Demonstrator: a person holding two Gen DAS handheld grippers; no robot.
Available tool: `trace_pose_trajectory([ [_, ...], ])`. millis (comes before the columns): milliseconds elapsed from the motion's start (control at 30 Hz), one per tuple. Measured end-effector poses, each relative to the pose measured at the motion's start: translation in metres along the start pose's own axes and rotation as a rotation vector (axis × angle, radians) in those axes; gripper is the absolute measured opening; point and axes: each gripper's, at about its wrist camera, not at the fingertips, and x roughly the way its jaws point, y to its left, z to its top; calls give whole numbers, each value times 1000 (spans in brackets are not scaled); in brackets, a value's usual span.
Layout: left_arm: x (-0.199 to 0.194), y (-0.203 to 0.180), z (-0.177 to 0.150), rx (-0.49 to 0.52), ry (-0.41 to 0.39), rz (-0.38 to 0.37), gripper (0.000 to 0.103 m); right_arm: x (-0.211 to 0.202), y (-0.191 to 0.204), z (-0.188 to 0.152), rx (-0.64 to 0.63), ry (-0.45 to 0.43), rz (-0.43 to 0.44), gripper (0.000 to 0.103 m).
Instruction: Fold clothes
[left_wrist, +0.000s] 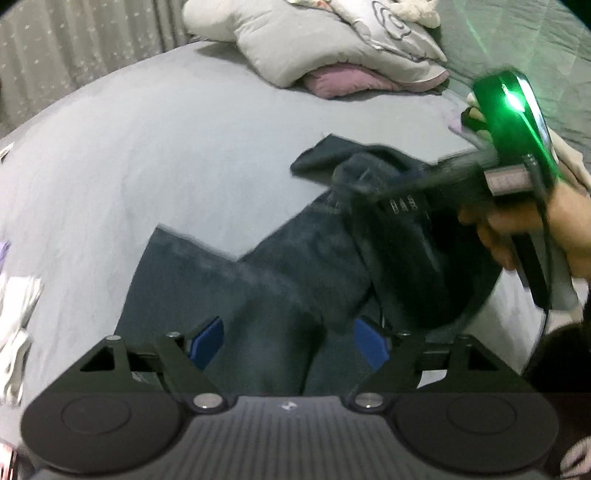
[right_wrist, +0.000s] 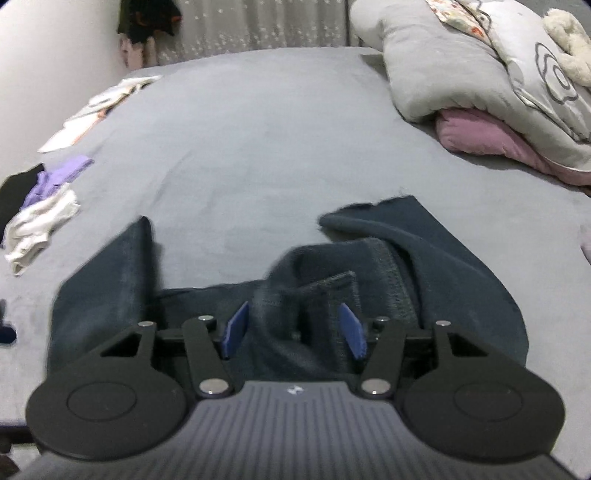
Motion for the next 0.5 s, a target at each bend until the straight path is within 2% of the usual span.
trace_pose_trajectory([
  [67,18,-1,12,17,0,-10,78,0,-11,-5,17,-7,15,35],
  [100,33,-2,22,37,-2,-19,78,-2,-20,-8,33,-10,23,24],
  [233,91,0,51,81,-15,-44,78,-10,-52,-20,85,-24,29,20],
  [367,141,10,70,56,39,-130,78,-16,-75,-31,114,-22,23,20],
  [500,173,11,78,48,97,-258,76,-22,-95,-45,130,-20,17,18],
])
